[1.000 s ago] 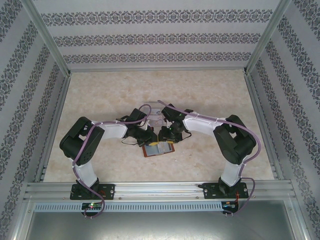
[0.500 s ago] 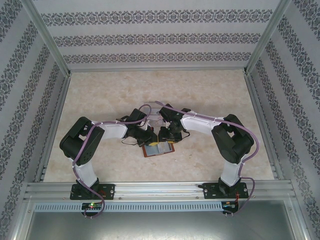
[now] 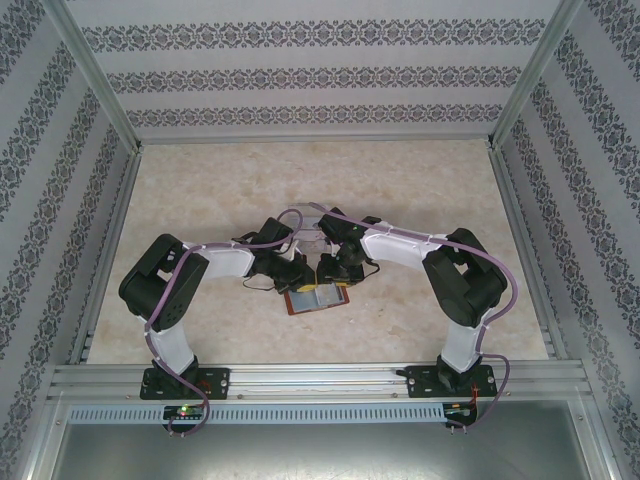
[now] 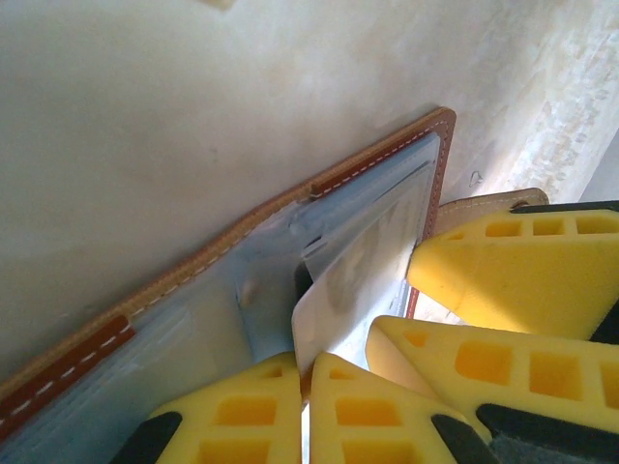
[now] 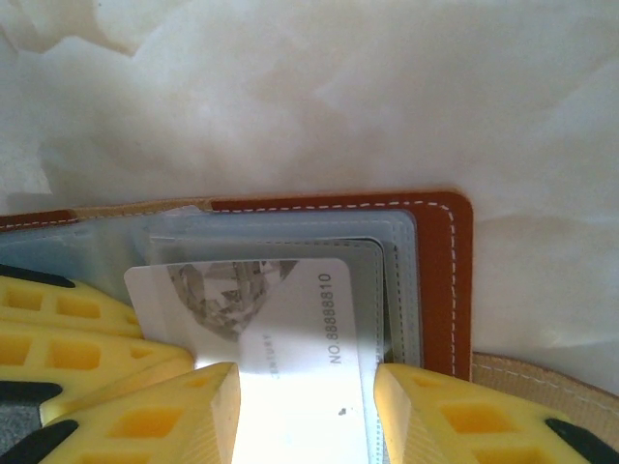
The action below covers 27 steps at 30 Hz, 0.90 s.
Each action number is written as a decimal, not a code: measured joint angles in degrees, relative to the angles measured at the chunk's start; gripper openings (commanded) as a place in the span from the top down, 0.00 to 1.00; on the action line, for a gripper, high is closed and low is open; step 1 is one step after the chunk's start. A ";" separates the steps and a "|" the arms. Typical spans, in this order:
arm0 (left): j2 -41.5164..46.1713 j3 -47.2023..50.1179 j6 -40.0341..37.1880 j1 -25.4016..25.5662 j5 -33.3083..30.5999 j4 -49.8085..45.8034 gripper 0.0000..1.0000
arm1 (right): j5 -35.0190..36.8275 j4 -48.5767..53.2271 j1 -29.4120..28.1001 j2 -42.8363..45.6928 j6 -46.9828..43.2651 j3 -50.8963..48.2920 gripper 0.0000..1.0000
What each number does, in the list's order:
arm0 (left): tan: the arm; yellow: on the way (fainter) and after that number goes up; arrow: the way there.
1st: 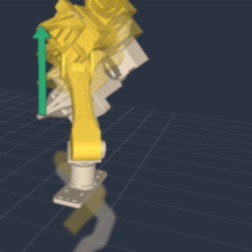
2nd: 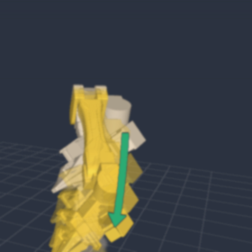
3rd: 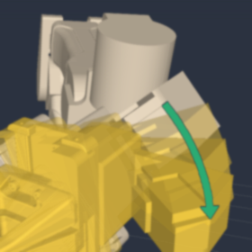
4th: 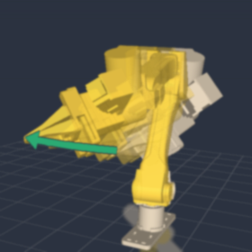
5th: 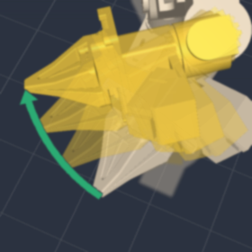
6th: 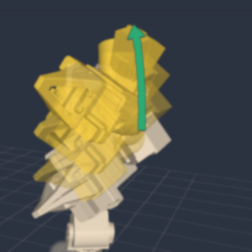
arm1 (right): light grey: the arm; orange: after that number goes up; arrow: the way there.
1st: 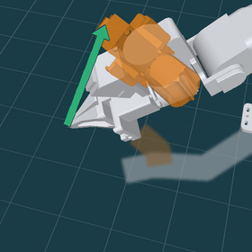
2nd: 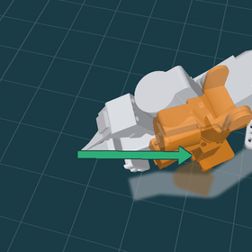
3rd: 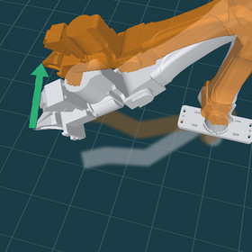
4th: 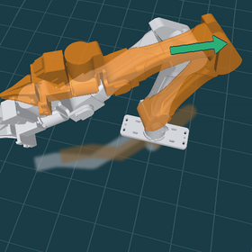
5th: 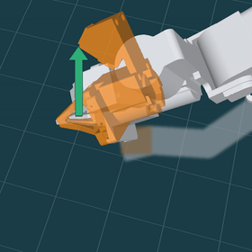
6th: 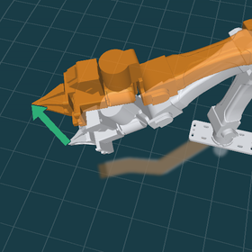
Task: Take the credit cards out of the card holder
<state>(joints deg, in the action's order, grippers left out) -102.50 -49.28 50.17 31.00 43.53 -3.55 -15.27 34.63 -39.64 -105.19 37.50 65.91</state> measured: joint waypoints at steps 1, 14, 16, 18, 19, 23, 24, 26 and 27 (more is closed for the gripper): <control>0.00 0.04 0.00 -0.02 0.00 0.02 0.91 | 0.00 0.02 0.00 0.00 0.00 0.00 0.55; 1.01 0.83 0.02 -0.37 -0.02 -0.02 0.93 | 0.02 0.07 0.00 0.00 0.00 0.00 0.56; 1.01 0.85 0.00 -0.37 -0.02 -0.02 0.93 | 0.02 0.07 0.00 0.00 0.00 0.00 0.55; 1.07 0.90 0.00 -0.37 -0.02 -0.02 0.93 | 0.02 0.09 0.00 0.00 0.00 0.00 0.56; 1.20 0.96 0.00 -0.37 -0.02 -0.02 0.93 | 0.02 0.09 0.00 0.00 0.00 0.02 0.56; 1.60 1.20 0.02 -0.37 -0.04 -0.02 0.92 | 0.02 0.20 0.00 0.00 0.00 0.11 0.55; 1.68 1.38 0.02 -0.37 -0.13 0.00 0.92 | 0.02 0.24 0.00 0.00 0.00 0.11 0.56; 1.75 1.64 0.00 -0.37 -0.24 -0.02 0.92 | 0.00 0.26 0.00 0.02 0.00 0.11 0.56; 1.75 1.66 0.02 -0.37 -0.24 -0.02 0.93 | 0.00 0.26 0.00 0.02 0.02 0.11 0.56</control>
<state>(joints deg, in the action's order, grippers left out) -100.75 -47.62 50.19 30.63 43.29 -3.57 -15.27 34.89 -39.64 -105.16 37.52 66.02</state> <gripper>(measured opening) 0.082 0.445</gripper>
